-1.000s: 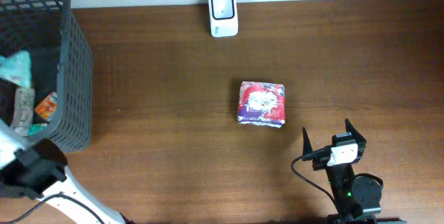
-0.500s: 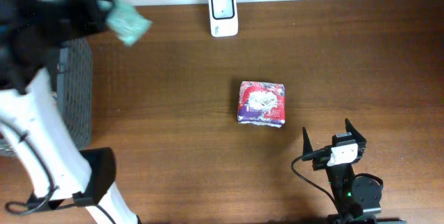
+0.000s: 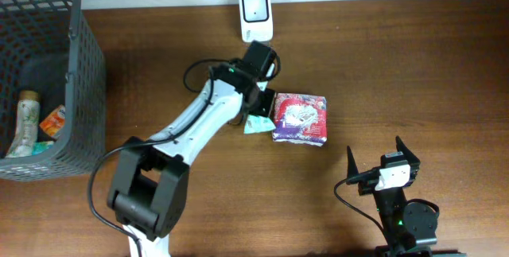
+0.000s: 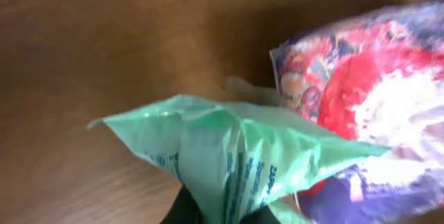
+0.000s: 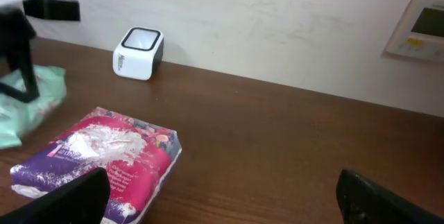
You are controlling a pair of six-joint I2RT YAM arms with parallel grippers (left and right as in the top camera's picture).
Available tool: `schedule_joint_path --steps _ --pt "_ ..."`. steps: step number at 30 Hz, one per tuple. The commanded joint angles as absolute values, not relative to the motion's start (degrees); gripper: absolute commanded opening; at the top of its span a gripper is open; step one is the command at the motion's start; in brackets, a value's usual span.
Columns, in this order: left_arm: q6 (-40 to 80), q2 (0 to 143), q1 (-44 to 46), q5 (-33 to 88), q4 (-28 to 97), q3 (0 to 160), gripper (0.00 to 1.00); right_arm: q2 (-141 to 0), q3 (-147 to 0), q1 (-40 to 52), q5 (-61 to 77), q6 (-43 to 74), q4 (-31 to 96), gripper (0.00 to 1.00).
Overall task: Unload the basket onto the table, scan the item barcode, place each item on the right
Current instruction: 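Pick the green wipes pouch from the basket, set it left of the red pack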
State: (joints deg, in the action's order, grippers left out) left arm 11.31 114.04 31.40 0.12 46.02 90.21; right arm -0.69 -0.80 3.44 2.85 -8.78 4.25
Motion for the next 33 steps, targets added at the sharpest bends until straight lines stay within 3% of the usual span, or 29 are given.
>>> schedule_joint_path --steps 1,9,11,14,19,21,25,31,33 --pt "12.8 113.5 33.0 -0.5 40.2 84.1 0.0 -0.4 -0.3 3.7 2.7 -8.1 4.3 0.99" --pt "20.2 113.6 33.4 -6.0 38.2 83.2 0.02 -0.4 -0.3 3.7 2.8 -8.1 4.3 0.99" --pt "21.0 113.6 33.9 3.3 35.8 83.2 0.05 -0.4 -0.3 3.7 2.8 -8.1 4.3 0.99" --pt "21.0 113.6 38.8 5.1 34.0 83.2 0.07 -0.4 -0.3 3.7 2.7 -8.1 4.3 0.99" --pt "21.0 113.6 38.0 -2.4 35.2 83.2 0.07 -0.4 -0.3 3.7 2.8 -8.1 4.3 0.99" --pt "26.3 113.6 38.0 -2.5 35.2 83.2 0.01 -0.4 -0.3 3.7 2.8 -8.1 4.3 0.99" --pt "38.4 113.6 38.9 -2.2 37.1 83.2 0.01 -0.4 -0.3 3.7 2.8 -8.1 4.3 0.99" --pt "38.3 115.0 40.6 -4.5 30.9 83.2 0.04 -0.4 -0.3 3.7 2.8 -8.1 4.3 0.99" --pt "33.5 118.5 40.6 -4.3 27.4 83.2 0.03 -0.4 -0.3 3.7 2.8 -8.1 4.3 0.99"
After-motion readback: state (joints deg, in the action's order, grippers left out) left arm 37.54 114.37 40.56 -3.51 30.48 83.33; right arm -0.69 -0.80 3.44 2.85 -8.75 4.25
